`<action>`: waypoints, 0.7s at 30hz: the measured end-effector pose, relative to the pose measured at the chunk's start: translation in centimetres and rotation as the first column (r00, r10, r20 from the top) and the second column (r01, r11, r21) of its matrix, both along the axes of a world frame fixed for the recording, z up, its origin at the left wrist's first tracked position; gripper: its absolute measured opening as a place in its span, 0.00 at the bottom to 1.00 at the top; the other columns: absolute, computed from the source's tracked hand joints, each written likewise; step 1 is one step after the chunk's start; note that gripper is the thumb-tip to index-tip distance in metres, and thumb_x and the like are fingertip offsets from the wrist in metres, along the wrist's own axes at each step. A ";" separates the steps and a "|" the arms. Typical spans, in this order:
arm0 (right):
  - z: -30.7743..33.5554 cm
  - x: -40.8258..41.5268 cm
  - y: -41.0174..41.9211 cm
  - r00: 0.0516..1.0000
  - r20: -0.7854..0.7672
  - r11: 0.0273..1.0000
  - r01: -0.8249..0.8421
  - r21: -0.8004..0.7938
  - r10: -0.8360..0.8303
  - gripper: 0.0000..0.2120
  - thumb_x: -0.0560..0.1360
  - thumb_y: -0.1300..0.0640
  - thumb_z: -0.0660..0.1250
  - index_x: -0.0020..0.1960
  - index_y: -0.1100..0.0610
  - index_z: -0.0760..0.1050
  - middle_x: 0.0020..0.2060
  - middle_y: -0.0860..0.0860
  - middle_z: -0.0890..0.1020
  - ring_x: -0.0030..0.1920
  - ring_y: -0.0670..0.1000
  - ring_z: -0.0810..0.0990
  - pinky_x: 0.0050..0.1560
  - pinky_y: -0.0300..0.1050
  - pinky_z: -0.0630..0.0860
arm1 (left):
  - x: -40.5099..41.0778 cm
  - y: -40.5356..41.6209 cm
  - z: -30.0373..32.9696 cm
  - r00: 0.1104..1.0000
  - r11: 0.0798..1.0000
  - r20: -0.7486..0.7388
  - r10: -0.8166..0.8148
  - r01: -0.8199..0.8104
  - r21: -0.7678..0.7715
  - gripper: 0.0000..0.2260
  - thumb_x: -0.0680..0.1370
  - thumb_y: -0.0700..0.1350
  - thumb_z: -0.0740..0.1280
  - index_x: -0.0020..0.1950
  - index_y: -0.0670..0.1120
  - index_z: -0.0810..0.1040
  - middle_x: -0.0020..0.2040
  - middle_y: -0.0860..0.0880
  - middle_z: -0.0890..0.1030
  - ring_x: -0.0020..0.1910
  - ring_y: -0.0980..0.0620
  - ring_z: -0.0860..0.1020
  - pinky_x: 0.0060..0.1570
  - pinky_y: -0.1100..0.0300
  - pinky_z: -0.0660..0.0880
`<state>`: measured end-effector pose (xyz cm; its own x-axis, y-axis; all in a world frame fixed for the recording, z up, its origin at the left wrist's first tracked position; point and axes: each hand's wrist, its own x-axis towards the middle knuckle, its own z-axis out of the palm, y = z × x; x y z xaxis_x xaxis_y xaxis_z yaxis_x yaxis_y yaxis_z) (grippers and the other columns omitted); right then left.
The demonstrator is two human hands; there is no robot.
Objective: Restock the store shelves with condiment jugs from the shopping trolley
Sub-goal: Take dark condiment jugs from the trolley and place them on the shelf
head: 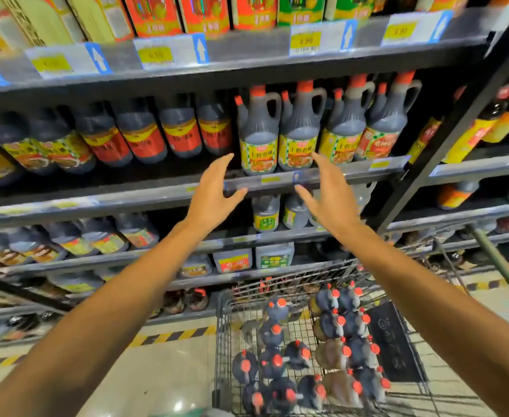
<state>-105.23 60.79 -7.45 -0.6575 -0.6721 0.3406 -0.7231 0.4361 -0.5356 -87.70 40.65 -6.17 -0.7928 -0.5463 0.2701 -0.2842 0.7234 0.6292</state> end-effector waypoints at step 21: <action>-29.2 23.0 11.4 0.813 0.538 0.644 -0.536 0.546 0.220 0.31 0.74 0.39 0.56 0.73 0.53 0.67 0.62 0.56 0.79 0.60 0.62 0.80 0.52 0.55 0.79 | 26.6 9.7 -27.6 0.429 0.923 0.869 -0.247 0.378 0.075 0.29 0.70 0.62 0.62 0.61 0.45 0.83 0.60 0.42 0.83 0.60 0.38 0.81 0.57 0.41 0.79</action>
<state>-82.26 72.24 -36.65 -0.2520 -0.8273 -0.5022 -0.7005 0.5139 -0.4951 -61.15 50.37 -33.79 -0.7682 -0.2282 -0.5982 -0.3642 0.9242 0.1152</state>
